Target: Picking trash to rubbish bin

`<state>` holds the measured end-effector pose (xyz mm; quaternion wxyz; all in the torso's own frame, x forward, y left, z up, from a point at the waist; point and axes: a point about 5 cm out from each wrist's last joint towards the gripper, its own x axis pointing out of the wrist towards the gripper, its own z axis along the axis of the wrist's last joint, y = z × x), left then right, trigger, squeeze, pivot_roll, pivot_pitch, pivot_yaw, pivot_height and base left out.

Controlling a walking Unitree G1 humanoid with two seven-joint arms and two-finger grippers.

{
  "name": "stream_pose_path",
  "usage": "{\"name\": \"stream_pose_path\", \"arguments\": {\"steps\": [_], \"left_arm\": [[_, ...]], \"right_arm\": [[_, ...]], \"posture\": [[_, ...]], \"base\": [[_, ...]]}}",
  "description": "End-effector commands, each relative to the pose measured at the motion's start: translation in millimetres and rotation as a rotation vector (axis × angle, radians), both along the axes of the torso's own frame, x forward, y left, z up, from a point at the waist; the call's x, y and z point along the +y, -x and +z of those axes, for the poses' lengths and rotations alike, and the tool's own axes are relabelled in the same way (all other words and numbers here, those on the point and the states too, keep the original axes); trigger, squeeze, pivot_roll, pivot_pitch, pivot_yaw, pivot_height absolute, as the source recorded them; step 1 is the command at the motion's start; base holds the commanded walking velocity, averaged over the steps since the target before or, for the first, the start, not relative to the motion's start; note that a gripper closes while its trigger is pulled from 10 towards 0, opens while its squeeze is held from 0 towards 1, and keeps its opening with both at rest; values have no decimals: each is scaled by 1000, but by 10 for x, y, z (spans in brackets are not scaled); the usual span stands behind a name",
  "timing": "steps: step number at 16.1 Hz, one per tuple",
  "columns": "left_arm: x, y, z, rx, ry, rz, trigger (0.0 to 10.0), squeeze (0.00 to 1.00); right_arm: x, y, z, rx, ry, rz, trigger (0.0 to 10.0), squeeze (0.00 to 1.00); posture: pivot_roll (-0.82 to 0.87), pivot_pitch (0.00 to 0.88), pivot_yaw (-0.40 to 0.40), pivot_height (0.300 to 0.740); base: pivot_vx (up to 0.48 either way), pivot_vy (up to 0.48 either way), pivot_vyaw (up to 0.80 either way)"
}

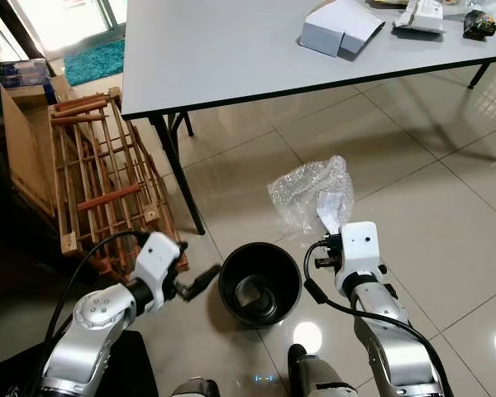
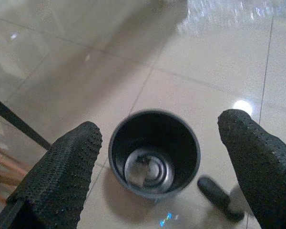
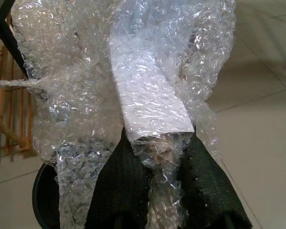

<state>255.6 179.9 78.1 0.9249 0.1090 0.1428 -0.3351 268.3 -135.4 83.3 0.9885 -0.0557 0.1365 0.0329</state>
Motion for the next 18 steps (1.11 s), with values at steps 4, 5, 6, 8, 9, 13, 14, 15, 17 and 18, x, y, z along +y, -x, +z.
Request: {"name": "stream_pose_path", "arguments": {"steps": [4,5,6,8,9,13,14,15,17,18], "left_arm": [[88,98,-202,40,-112,-47,10000,0],[103,102,-212,46,-107,-44,10000,0],[130,120,-263,68,-111,-41,10000,0],[171,158,-329,87,-128,-41,10000,0],[168,160,-330,87,-124,-43,10000,0],[104,134,-315,66,-112,-58,10000,39],[102,136,-316,63,-109,-60,10000,39],[105,146,-317,64,-108,-61,10000,43],[118,178,-317,67,-110,-62,10000,39],[121,191,-311,66,-110,-63,10000,35]], "right_arm": [[37,19,-38,26,-19,21,10000,0],[38,13,-34,25,-19,24,10000,0],[41,8,-38,25,-17,28,10000,0],[48,7,-36,25,-15,33,10000,0],[46,7,-40,26,-14,34,10000,0],[36,4,-108,52,-4,25,10000,0],[47,11,-152,74,-6,30,10000,0],[49,20,-186,91,-11,26,10000,0],[56,44,-291,139,-26,13,10000,0],[53,53,-326,157,-31,3,10000,0]], "posture": [[-5,248,72,740],[-5,248,72,740],[-1,240,69,740],[-4,239,70,740],[-4,239,71,740],[-1,236,71,740],[0,238,72,740],[3,245,71,740],[10,257,72,740],[14,264,73,740]], "base": [[0,0,0],[0,0,0],[0,0,0],[0,0,0],[0,0,0],[0,0,0],[0,0,0],[0,0,0],[0,0,0],[0,0,0]]}}
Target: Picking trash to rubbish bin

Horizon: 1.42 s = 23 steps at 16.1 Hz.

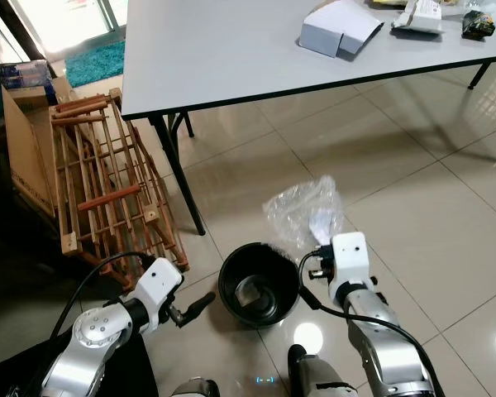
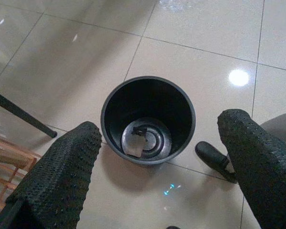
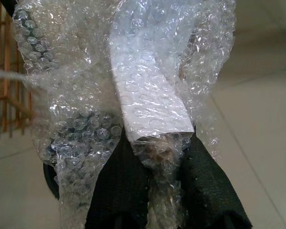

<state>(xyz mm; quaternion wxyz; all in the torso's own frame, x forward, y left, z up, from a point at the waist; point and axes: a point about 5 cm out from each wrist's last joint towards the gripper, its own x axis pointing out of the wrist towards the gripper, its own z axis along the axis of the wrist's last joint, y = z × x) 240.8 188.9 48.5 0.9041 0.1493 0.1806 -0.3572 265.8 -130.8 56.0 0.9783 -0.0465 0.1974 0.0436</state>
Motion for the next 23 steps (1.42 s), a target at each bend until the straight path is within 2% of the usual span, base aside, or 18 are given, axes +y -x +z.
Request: {"name": "stream_pose_path", "arguments": {"steps": [1,7,9,12,18,23], "left_arm": [[37,66,-8,13,-13,-5,10000,31],[43,205,-3,35,-21,-27,10000,27],[33,225,6,39,-22,-34,10000,16],[28,233,26,40,-26,-39,10000,16],[19,307,84,39,-27,-42,10000,12],[19,370,162,41,-24,-49,10000,12]], "right_arm": [[9,33,-79,42,-19,-18,10000,0],[18,112,-220,110,-51,-75,10000,0],[9,175,-308,162,-77,-109,10000,0],[19,216,-360,183,-83,-120,10000,0],[-89,107,-462,224,-76,-207,10000,0],[-100,2,-502,234,-64,-213,10000,0]], "posture": [[20,282,76,740],[34,333,93,740],[35,341,97,740],[41,352,102,740],[69,389,113,740],[91,441,120,740]], "base": [[0,0,0],[0,0,0],[0,0,0],[0,0,0],[0,0,0],[0,0,0]]}}
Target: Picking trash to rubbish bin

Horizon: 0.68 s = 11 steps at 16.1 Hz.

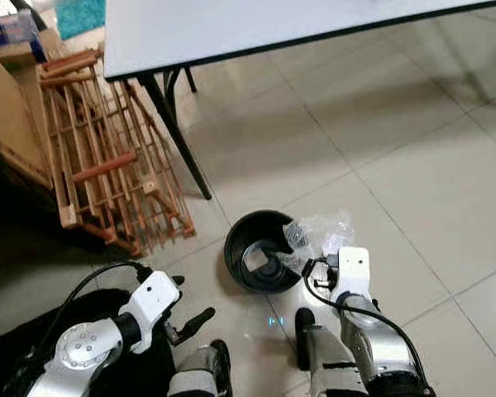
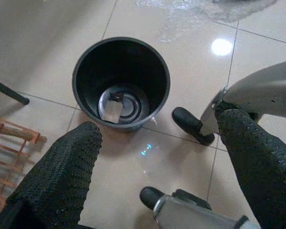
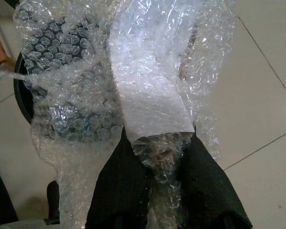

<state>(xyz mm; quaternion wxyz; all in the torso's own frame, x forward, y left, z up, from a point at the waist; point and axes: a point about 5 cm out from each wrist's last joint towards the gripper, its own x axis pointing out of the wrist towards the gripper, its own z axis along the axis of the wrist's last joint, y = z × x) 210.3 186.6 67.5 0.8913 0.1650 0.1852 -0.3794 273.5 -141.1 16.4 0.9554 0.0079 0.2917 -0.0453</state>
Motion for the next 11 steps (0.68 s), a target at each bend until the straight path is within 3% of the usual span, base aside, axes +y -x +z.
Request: {"name": "stream_pose_path", "arguments": {"steps": [1,5,11], "left_arm": [[46,93,-14,36,2,3,10000,16],[13,159,83,44,26,21,10000,12],[-112,94,213,27,101,67,10000,8]], "right_arm": [[12,71,-113,45,-5,-1,10000,0],[44,2,-168,55,0,55,10000,0],[-7,-210,-69,-8,58,95,10000,0]], "posture": [[101,454,121,740],[131,488,125,740],[134,500,122,740]], "base": [[0,0,0],[0,0,0],[0,0,0]]}}
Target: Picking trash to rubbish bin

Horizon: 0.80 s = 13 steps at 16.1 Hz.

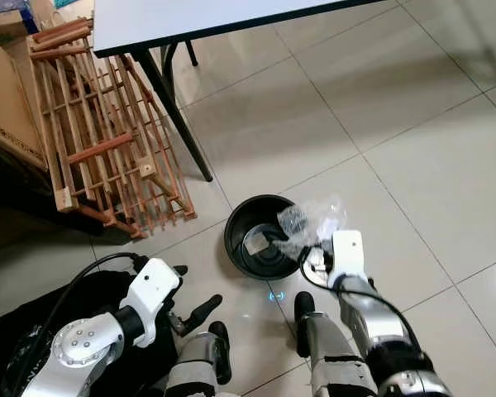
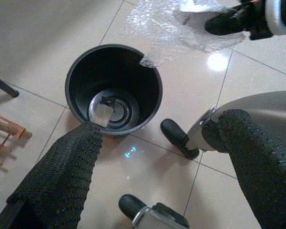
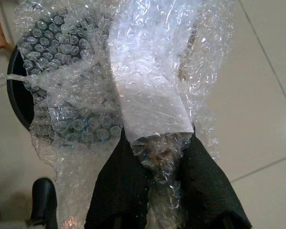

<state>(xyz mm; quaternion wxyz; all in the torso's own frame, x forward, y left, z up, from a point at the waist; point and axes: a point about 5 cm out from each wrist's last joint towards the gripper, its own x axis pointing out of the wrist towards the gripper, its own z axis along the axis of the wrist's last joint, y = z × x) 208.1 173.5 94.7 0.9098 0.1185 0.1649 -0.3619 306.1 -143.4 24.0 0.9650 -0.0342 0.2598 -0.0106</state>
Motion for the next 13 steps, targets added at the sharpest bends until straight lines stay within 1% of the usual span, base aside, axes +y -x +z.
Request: {"name": "stream_pose_path", "arguments": {"steps": [1,4,6,7,8,13], "left_arm": [[11,76,-59,42,5,7,10000,8],[-3,103,-53,54,-7,-3,10000,4],[-6,107,-41,57,-8,-1,10000,4],[-5,111,-31,57,-9,0,10000,8],[4,120,-4,60,-2,9,10000,8],[-27,144,41,65,8,7,10000,8]], "right_arm": [[12,104,-138,51,1,2,10000,0],[23,66,-123,25,-4,7,10000,0],[44,62,-148,36,-11,8,10000,0],[79,65,-166,43,-24,16,10000,0],[149,64,-178,42,-45,33,10000,0],[237,1,-141,18,-75,61,10000,0]], "posture": [[135,501,123,740],[137,505,125,740],[147,509,128,740],[153,511,131,740],[166,519,135,740],[184,534,138,740]], "base": [[0,0,0],[0,0,0],[0,0,0],[0,0,0],[0,0,0],[0,0,0]]}}
